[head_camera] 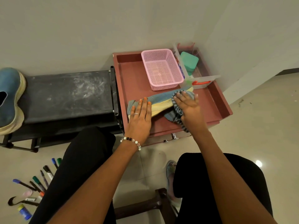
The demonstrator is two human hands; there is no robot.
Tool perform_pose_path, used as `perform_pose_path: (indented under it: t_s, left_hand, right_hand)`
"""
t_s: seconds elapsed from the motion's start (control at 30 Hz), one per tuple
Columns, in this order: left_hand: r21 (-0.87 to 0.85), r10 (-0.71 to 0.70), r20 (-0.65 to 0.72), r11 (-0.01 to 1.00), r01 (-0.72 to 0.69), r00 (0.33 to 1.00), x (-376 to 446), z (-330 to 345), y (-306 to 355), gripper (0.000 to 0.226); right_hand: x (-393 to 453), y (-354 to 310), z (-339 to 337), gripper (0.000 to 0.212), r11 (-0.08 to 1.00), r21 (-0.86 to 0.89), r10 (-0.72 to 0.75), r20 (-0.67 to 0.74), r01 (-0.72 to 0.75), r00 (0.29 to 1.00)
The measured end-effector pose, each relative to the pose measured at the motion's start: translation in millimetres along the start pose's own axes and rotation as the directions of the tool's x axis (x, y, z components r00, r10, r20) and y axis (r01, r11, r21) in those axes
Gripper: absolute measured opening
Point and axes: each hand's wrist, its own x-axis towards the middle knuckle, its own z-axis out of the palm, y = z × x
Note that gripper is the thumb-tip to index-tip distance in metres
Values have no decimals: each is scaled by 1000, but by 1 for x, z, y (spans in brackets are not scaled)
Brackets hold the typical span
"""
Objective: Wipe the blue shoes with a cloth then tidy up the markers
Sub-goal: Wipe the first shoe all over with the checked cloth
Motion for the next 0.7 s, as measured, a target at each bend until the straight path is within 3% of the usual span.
perform_pose_path:
  t_s: [0.13, 0.33, 0.47, 0.53, 0.63, 0.7]
  left_hand:
    - [28, 20, 0, 999, -20, 1000, -1, 0, 1, 56]
    - [48, 23, -37, 999, -21, 999, -2, 2, 3, 56]
    - [27, 24, -6, 999, -24, 1000, 1, -2, 0, 59]
    - [28, 38, 17, 999, -38, 999, 2, -6, -1, 61]
    - [48, 70, -11, 996, -69, 997, -2, -6, 3, 56]
    - [41, 79, -13, 996, -79, 997, -3, -6, 6, 53]
  right_hand:
    - [8, -8, -3, 68, 961, 0, 276, 9, -276, 961]
    - [-4, -62, 10, 66, 925, -224, 348, 180, -306, 920]
    - [-6, -75, 12, 60, 898, -328, 351, 137, -292, 926]
    - [5, -58, 6, 61, 850, -384, 431, 110, -361, 896]
    - [17, -21, -6, 64, 800, -337, 559, 117, -496, 821]
    - [16, -13, -9, 65, 812, -292, 561, 150, -506, 814]
